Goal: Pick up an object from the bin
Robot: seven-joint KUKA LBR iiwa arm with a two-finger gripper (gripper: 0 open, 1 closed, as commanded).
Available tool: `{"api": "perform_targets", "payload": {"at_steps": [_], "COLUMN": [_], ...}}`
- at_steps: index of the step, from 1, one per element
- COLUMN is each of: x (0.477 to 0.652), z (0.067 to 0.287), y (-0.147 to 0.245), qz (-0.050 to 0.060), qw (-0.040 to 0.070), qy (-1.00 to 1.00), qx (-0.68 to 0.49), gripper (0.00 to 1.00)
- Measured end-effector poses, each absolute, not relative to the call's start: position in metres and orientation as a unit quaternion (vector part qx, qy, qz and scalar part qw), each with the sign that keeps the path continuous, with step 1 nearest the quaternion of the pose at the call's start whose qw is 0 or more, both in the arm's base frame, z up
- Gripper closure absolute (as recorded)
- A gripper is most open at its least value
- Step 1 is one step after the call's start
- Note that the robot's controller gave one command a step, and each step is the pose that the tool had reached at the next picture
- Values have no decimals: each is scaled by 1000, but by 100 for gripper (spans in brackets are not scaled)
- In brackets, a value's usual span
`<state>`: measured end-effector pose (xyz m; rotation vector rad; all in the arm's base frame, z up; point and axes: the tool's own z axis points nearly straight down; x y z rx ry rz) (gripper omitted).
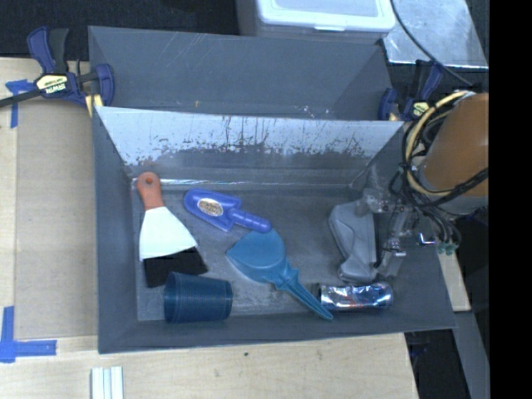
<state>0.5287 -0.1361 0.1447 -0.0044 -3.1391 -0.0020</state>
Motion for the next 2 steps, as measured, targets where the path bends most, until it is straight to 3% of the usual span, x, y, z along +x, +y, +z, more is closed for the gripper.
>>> {"api": "perform_targets", "payload": {"at_steps": [1,2], "x": [530,499], "z": [149,93], "y": [-136,-124], "qz": [0,-2], "qw": [-2,-11], "qy": [-1000,-997], "qx": [1,79], "gripper": [0,0]}}
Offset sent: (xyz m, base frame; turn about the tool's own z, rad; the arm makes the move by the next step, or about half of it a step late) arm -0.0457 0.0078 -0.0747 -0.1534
